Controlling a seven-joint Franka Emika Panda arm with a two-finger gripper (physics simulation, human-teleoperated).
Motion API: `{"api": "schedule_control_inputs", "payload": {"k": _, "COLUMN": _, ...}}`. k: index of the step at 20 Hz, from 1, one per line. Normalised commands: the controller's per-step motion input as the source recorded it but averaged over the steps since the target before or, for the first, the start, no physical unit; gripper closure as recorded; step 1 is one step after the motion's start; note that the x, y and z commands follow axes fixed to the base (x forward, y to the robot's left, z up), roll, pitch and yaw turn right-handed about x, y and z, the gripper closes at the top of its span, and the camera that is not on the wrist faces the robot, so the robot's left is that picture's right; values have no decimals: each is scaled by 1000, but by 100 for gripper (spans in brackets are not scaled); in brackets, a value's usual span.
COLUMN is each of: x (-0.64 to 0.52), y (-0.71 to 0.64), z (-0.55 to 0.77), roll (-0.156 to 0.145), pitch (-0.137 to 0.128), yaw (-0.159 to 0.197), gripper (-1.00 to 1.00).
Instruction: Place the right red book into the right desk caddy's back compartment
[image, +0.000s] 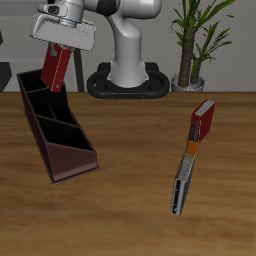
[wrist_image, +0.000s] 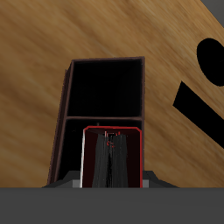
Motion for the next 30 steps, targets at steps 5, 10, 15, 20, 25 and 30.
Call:
{"api": "schedule_control_inputs", "payload": {"k": 5, "x": 57, "y": -45, "z": -93, "roll": -5, "pitch": 11, "yaw": -1, "gripper": 100}}
{"api": "schedule_control_inputs", "payload": {"k": 10, "x": 92, "y": -75, "z": -67, "roll": -6, "pitch": 9, "yaw": -7, "gripper": 100}}
{"api": "schedule_control_inputs", "payload": {"k": 15, "x": 70, "y": -98, "z": 0, "roll": -17, "pitch": -9, "yaw": -4, "gripper": 100}}
{"api": "schedule_control_inputs", "payload": {"k": 20, "x": 98, "y": -93, "z": 13, "roll": -10, "pitch": -19, "yaw": 2, "gripper": 100}}
{"api": "schedule_control_inputs", "payload": {"k": 25, "x": 87, "y": -17, "z": -86, "roll": -5, "pitch": 9, "yaw": -22, "gripper": 100}}
{"api": "schedule_control_inputs", "payload": {"k": 30, "x": 103, "y": 55, "z": -84, "roll": 21, "pitch": 12, "yaw": 3, "gripper": 100}}
